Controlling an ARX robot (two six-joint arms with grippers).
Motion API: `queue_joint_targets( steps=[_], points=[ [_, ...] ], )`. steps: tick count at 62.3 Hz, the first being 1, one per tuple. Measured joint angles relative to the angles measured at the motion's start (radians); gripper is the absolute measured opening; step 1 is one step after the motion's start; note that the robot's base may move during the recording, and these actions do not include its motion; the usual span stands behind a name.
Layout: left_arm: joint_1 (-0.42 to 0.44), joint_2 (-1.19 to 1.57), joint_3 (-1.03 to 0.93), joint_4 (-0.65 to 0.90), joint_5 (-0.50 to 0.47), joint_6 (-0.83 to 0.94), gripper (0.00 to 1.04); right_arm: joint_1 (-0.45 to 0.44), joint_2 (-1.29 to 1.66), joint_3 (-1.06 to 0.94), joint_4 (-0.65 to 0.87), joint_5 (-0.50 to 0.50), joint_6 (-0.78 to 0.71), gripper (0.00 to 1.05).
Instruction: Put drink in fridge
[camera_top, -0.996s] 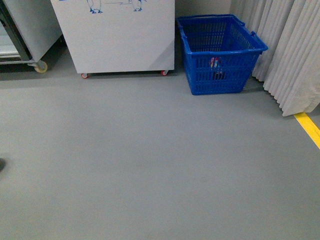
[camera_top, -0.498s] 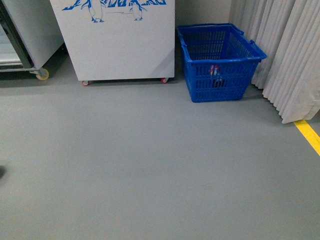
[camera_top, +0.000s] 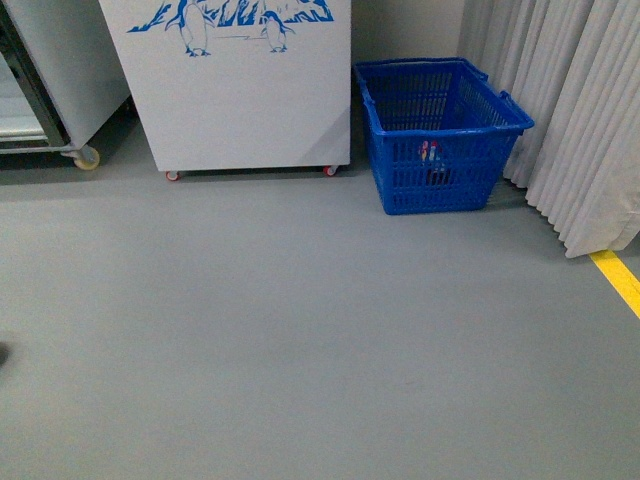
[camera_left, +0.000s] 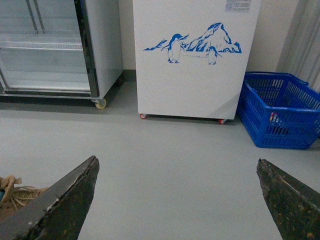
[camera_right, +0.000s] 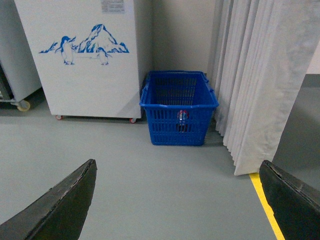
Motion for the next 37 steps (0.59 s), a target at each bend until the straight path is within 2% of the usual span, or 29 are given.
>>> queue_joint_targets(
  steps=[37],
  points=[
    [0.000, 0.000, 0.000, 0.000, 0.000, 0.000, 0.97, 0.000, 0.000, 0.000, 0.000, 0.002, 0.000, 0.97]
  ],
)
